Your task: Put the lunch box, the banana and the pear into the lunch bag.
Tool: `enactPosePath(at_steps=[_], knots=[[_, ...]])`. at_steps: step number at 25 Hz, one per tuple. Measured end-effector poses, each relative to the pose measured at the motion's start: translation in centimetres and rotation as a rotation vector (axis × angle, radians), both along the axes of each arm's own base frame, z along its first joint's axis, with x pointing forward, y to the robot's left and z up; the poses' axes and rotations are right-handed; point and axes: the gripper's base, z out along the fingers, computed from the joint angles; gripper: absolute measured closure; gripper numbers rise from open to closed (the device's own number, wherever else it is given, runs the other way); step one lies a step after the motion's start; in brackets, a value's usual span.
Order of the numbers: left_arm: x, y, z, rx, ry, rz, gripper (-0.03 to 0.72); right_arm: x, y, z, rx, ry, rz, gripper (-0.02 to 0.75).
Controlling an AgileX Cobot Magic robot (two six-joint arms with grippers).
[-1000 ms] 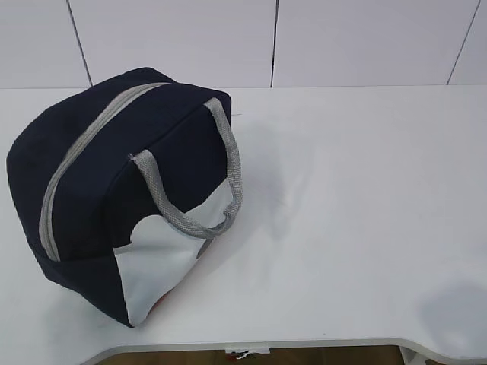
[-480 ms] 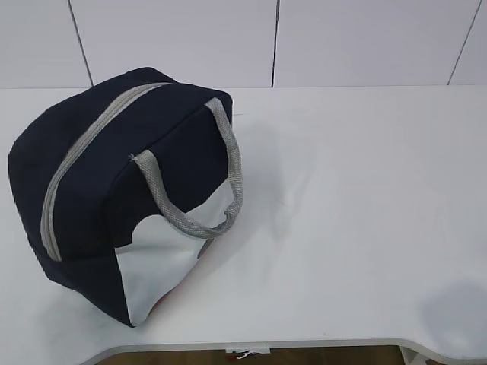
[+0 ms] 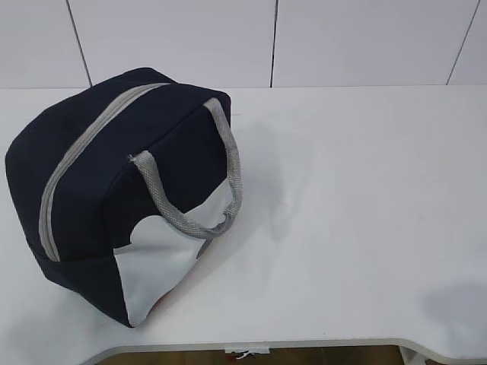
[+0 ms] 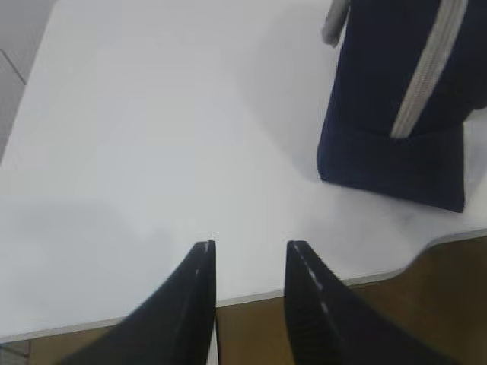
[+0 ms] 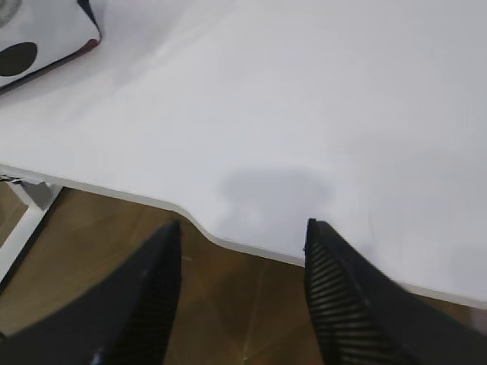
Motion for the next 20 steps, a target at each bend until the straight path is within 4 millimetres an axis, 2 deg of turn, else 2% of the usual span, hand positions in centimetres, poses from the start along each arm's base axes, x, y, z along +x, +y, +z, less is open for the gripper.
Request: enactPosePath(at_steps=[7,20], knots=[[0.02,-0.05,0.0,0.0,0.0,0.051,0.454,0.01,0.1,0.0,0.0,0.0,-0.096,0.309],[0.02,-0.05,0.0,0.0,0.0,0.051,0.453,0.01,0.13,0.0,0.002,0.0,-0.097,0.309]])
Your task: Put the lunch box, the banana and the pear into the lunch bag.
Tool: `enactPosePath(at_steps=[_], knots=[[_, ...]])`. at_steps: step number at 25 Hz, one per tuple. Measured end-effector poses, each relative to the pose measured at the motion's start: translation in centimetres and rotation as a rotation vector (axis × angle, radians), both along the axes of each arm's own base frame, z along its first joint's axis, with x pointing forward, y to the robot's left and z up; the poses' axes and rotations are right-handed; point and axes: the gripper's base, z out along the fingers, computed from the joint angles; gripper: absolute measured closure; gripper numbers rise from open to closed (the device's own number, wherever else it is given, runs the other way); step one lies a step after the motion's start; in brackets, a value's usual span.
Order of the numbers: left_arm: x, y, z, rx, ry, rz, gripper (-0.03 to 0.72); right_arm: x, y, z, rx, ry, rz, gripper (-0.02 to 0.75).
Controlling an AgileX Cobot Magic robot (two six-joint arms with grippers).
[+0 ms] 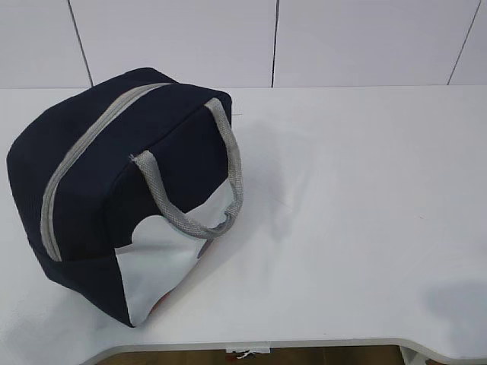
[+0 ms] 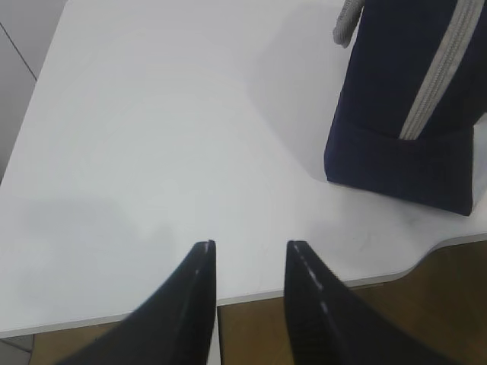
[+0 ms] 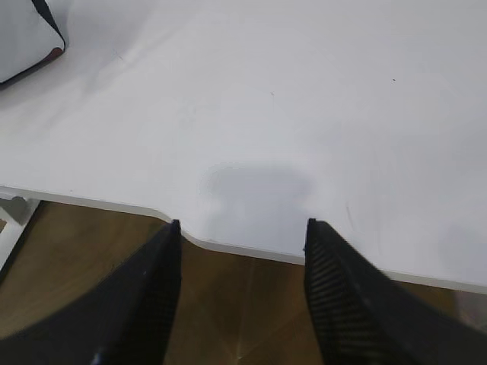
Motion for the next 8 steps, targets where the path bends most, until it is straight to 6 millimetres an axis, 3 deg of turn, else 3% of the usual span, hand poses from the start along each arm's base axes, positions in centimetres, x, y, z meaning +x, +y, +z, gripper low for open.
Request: enactPosePath(at_steps=[8], knots=[[0.0,0.0,0.0,-0.001,0.0,0.001,0.454,0.01,0.01,0.01,0.001,-0.001,0.0,0.309]])
